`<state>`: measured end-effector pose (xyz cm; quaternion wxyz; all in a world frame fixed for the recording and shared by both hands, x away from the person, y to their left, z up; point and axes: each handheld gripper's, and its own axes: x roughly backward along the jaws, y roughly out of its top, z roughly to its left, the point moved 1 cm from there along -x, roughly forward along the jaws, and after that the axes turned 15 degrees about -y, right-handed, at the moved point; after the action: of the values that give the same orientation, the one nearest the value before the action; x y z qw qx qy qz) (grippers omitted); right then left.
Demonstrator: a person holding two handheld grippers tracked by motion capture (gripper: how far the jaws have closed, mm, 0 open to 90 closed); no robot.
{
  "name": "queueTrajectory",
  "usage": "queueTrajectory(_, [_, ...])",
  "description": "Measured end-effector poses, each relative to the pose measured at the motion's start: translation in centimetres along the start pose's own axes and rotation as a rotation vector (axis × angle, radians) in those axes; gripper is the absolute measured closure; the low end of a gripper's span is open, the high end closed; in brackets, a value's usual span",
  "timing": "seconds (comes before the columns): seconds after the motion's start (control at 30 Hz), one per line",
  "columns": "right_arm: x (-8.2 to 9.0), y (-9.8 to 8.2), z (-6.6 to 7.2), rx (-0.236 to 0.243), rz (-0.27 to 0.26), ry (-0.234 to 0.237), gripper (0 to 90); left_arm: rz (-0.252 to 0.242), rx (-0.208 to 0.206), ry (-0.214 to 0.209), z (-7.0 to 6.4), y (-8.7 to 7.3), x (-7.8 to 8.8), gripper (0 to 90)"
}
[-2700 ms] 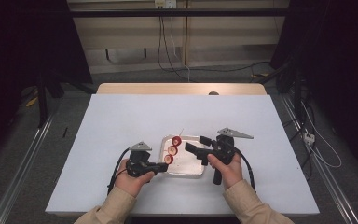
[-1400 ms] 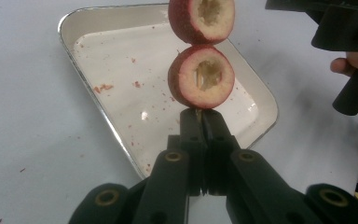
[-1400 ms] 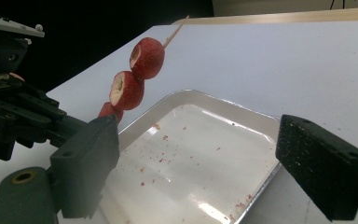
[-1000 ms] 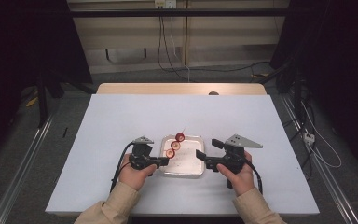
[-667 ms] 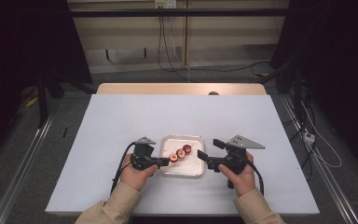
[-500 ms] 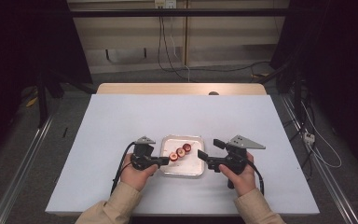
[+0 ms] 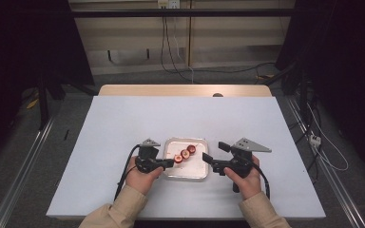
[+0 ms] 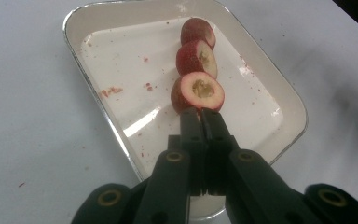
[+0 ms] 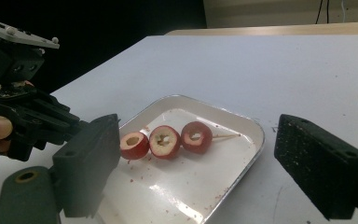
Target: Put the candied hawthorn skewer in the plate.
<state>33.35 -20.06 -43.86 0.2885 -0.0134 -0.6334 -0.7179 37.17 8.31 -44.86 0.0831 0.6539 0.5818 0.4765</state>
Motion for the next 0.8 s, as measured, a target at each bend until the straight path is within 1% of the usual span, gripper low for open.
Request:
queueTrajectory(0.17, [0.0, -0.1, 0.0, -0.005, 0.004, 0.003, 14.2, 0.001, 0.002, 0.006, 0.0, 0.0, -0.3, 89.2])
queueTrajectory(0.23, [0.0, -0.1, 0.0, -0.004, 0.004, -0.001, 14.3, 0.010, -0.001, 0.012, 0.0, -0.1, -0.5, 89.1])
queueTrajectory(0.33, [0.0, -0.1, 0.0, -0.008, 0.002, 0.001, 14.3, 0.007, -0.004, 0.013, -0.1, -0.1, -0.6, 88.4])
queueTrajectory(0.43, [-0.1, -0.1, 0.0, -0.008, 0.002, 0.003, 14.2, 0.026, -0.008, 0.011, -0.2, -0.1, -0.8, 88.7])
queueTrajectory(0.53, [-0.1, -0.2, 0.0, -0.010, 0.002, 0.006, 14.2, 0.012, -0.014, 0.017, -0.2, -0.1, -0.9, 88.6])
queueTrajectory(0.6, [-0.1, -0.2, 0.0, -0.011, 0.003, 0.005, 14.2, 0.015, -0.016, 0.016, -0.2, 0.0, -0.9, 88.5])
queueTrajectory(0.7, [-0.1, -0.2, -0.1, -0.007, 0.004, 0.004, 14.2, 0.024, -0.016, 0.009, -0.3, 0.0, -1.2, 88.4])
queueTrajectory(0.73, [-0.1, -0.2, -0.1, -0.008, 0.002, 0.005, 14.2, 0.038, -0.018, 0.005, -0.3, 0.0, -1.4, 88.4])
queueTrajectory(0.8, [-0.2, -0.1, -0.1, -0.010, 0.000, 0.003, 14.2, 0.045, -0.023, 0.005, -0.3, -0.1, -1.5, 88.1])
